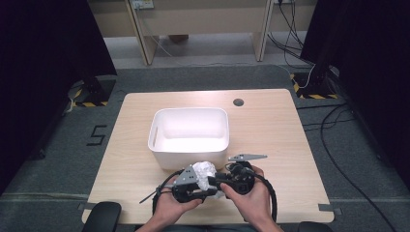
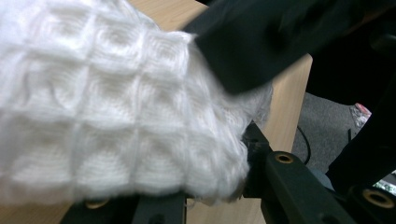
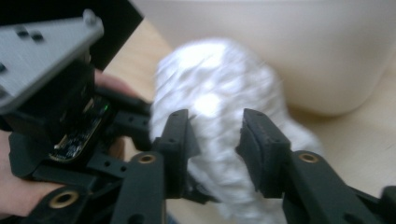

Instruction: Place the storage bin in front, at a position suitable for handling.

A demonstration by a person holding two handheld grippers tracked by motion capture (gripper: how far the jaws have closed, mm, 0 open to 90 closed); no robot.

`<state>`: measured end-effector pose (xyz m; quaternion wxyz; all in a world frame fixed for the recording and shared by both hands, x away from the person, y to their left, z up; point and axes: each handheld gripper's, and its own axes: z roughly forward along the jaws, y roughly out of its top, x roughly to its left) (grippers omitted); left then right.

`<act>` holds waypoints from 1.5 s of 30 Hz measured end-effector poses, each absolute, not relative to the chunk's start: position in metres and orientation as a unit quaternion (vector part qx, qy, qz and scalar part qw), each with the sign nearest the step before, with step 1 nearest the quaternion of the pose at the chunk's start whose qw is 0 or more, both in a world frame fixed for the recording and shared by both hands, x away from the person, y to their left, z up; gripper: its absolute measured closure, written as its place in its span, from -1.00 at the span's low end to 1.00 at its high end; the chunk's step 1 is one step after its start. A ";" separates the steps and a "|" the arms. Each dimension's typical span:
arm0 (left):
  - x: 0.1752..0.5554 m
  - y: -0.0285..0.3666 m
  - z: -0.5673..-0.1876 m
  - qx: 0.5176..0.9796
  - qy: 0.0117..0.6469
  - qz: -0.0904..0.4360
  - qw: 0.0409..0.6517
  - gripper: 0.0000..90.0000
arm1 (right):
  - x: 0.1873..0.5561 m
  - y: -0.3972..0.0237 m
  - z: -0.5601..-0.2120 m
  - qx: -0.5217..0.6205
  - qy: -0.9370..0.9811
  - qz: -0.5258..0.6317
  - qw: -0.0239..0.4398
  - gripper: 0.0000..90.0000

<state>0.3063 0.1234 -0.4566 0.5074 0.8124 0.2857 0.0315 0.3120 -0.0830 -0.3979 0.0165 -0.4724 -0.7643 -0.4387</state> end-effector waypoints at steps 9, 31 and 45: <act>0.304 0.157 -0.455 0.792 0.326 0.064 0.512 0.68 | 0.341 -0.102 -0.371 -0.495 -0.737 -0.457 -0.060 0.31; 0.314 0.259 -0.457 0.745 0.434 0.143 0.486 0.68 | 0.417 -0.094 -0.378 -0.528 -0.732 -0.419 -0.099 0.26; 0.332 0.253 -0.457 0.743 0.442 0.145 0.482 0.68 | 0.434 -0.090 -0.382 -0.525 -0.762 -0.361 -0.117 0.60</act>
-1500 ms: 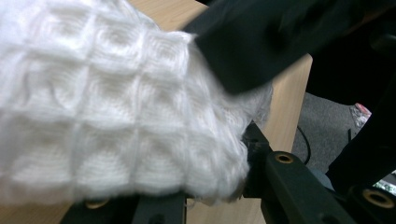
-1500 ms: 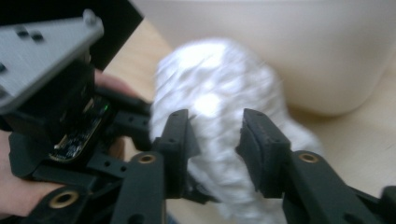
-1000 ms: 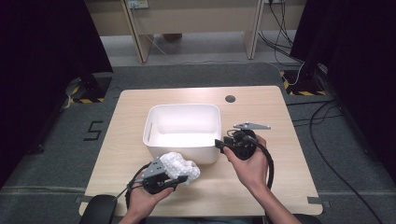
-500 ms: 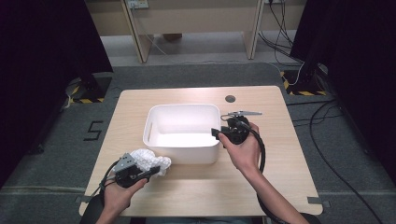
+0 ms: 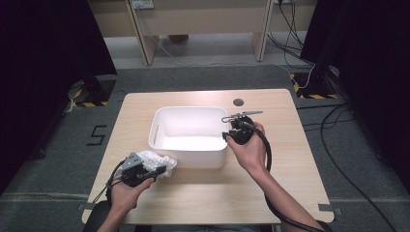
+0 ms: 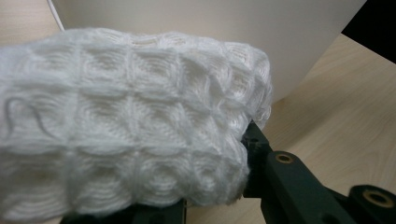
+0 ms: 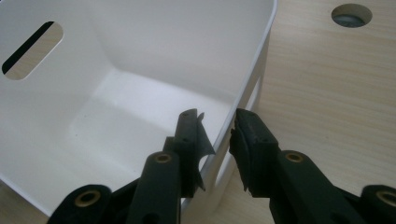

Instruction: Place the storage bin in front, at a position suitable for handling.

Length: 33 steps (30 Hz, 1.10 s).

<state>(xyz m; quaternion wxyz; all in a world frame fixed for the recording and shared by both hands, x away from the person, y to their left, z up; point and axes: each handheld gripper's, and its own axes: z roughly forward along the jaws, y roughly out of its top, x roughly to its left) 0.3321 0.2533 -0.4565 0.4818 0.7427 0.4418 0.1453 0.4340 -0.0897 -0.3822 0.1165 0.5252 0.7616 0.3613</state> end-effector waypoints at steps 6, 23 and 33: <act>0.330 0.253 -0.457 0.731 0.451 0.165 0.485 0.68 | 0.444 -0.091 -0.381 0.529 0.759 0.357 0.129 0.65; 0.341 0.253 -0.457 0.729 0.457 0.159 0.484 0.68 | 0.446 -0.091 -0.386 0.533 0.758 0.352 0.134 0.60; 0.341 0.253 -0.458 0.720 0.465 0.155 0.491 0.67 | 0.448 -0.093 -0.388 0.530 0.755 0.360 0.136 0.60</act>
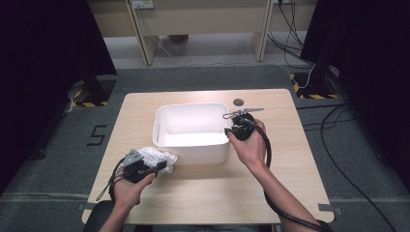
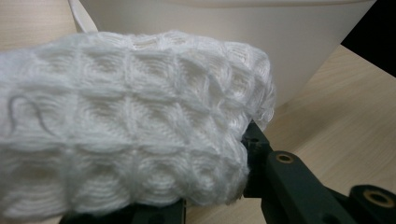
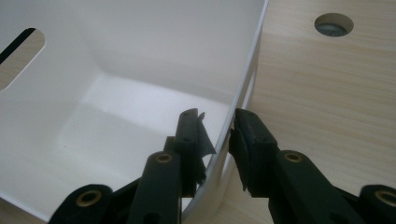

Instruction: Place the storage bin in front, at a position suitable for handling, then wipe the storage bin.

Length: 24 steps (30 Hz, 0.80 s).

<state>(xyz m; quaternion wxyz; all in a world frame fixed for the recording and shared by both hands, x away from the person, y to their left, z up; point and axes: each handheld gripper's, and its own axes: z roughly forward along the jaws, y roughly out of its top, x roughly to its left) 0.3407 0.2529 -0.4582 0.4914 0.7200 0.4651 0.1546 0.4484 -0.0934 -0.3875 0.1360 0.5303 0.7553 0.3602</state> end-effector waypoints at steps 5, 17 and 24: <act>0.340 0.256 -0.457 0.720 0.465 0.161 0.489 0.68 | 0.448 -0.093 -0.388 0.529 0.755 0.361 0.138 0.60; 0.338 0.259 -0.453 0.715 0.463 0.172 0.495 0.67 | 0.449 -0.092 -0.388 0.526 0.757 0.360 0.143 0.61; 0.340 0.256 -0.452 0.713 0.462 0.168 0.500 0.67 | 0.450 -0.092 -0.388 0.526 0.757 0.360 0.142 0.61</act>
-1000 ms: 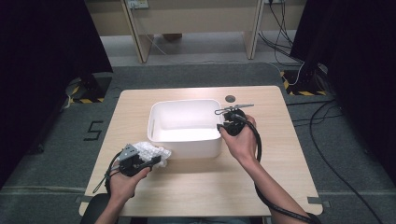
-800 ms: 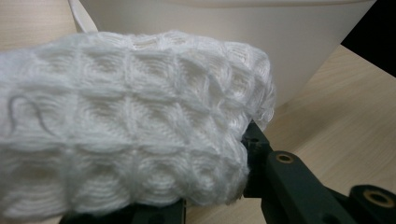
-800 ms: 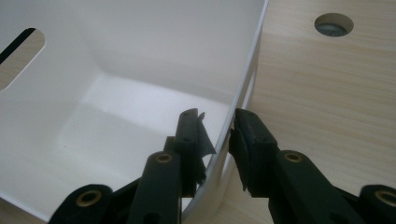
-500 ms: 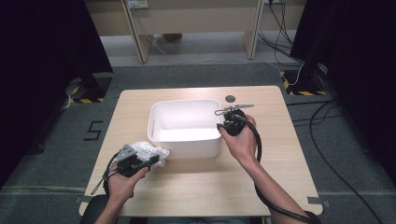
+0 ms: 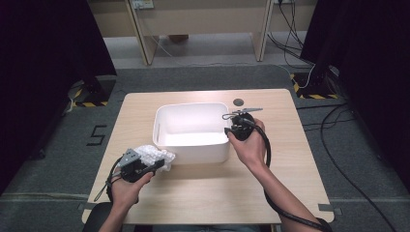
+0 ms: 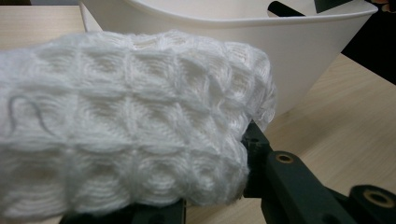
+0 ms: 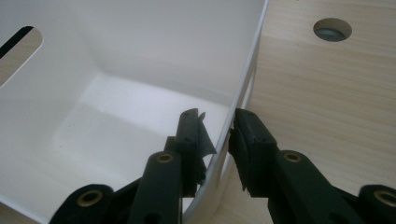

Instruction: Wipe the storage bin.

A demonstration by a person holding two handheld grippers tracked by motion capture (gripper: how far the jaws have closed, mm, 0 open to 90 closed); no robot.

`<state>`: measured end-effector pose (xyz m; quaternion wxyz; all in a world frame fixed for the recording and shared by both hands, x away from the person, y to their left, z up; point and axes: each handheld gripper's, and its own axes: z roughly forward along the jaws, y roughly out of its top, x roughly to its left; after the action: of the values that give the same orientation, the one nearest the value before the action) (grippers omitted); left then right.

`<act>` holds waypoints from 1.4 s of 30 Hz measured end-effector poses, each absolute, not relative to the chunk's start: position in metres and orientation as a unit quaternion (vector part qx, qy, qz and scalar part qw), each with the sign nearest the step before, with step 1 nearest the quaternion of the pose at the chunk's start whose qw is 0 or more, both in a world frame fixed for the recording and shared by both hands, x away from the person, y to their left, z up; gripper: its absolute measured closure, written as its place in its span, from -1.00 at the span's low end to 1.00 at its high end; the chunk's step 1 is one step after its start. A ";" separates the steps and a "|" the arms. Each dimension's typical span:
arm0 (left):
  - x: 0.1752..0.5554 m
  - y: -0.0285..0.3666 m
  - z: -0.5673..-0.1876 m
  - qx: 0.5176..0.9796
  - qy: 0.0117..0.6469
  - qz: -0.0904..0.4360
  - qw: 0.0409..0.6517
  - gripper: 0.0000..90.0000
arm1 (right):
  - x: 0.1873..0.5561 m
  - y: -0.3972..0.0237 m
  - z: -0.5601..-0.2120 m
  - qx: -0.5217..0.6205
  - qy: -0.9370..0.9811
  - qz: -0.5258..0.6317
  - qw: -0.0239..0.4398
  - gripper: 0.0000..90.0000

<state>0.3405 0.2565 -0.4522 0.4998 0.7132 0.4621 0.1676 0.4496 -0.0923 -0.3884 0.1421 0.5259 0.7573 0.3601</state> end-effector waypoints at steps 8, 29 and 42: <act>0.344 0.259 -0.451 0.705 0.470 0.146 0.511 0.67 | 0.449 -0.091 -0.388 0.522 0.760 0.356 0.150 0.63; 0.352 0.256 -0.449 0.705 0.483 0.139 0.500 0.67 | 0.444 -0.084 -0.395 0.526 0.764 0.343 0.151 0.56; 0.360 0.252 -0.453 0.703 0.491 0.139 0.496 0.67 | 0.440 -0.083 -0.394 0.524 0.764 0.340 0.162 0.57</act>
<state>0.3602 0.2521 -0.4525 0.4960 0.7026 0.4911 0.1385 0.4398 -0.0830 -0.3944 0.1620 0.5237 0.7642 0.3398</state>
